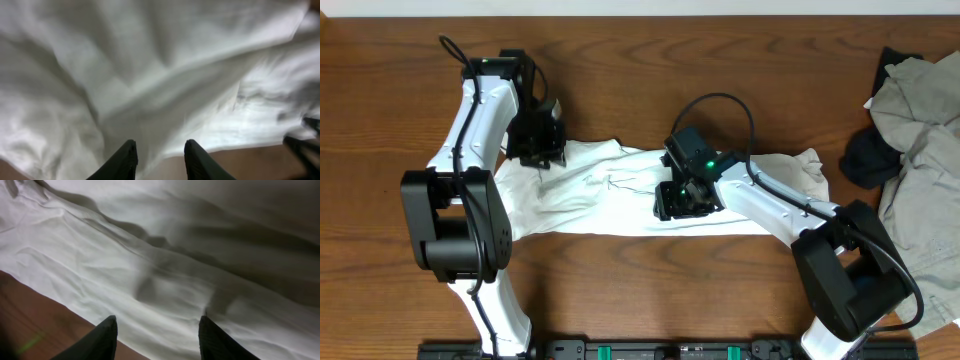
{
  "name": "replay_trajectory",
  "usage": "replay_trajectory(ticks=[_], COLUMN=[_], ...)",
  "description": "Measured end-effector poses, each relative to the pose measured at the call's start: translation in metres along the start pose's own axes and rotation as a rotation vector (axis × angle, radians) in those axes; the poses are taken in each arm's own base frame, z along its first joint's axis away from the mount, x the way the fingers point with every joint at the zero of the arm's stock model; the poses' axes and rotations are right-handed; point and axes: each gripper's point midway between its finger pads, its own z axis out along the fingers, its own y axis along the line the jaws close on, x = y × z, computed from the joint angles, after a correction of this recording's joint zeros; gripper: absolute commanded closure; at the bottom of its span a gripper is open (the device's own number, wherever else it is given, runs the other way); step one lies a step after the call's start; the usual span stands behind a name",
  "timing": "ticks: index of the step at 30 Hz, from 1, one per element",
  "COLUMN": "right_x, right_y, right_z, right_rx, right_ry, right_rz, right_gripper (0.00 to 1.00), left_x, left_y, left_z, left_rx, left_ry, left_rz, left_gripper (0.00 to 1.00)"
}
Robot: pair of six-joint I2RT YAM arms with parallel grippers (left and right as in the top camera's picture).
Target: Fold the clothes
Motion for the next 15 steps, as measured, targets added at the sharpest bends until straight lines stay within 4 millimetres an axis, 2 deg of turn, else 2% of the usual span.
replay_trajectory(ticks=[2, 3, 6, 7, 11, 15], right_x=[0.001, 0.001, 0.001, 0.001, 0.001, 0.001], right_y=[0.000, 0.000, 0.000, 0.000, -0.001, -0.001], right_z=[0.000, 0.000, 0.000, 0.000, 0.000, 0.000], right_rx=[0.002, 0.002, 0.002, 0.002, 0.002, 0.002], right_ry=[0.003, 0.003, 0.003, 0.003, 0.004, 0.004], right_rz=[0.003, 0.005, 0.006, 0.006, 0.007, 0.010], right_gripper=[0.50, 0.50, 0.50, 0.50, 0.50, 0.50], left_x=[-0.009, -0.010, -0.007, -0.005, 0.004, 0.023], left_y=[0.000, 0.000, 0.000, 0.001, 0.004, 0.009], left_z=[0.000, 0.000, 0.001, 0.003, 0.016, 0.034], left_rx=[0.002, 0.002, 0.001, 0.001, -0.003, -0.008], left_ry=[-0.037, -0.041, -0.025, -0.013, 0.049, 0.120], left_rz=[0.003, 0.000, -0.027, -0.032, -0.063, -0.085], left_gripper=[0.68, 0.74, 0.81, 0.88, 0.90, 0.90])
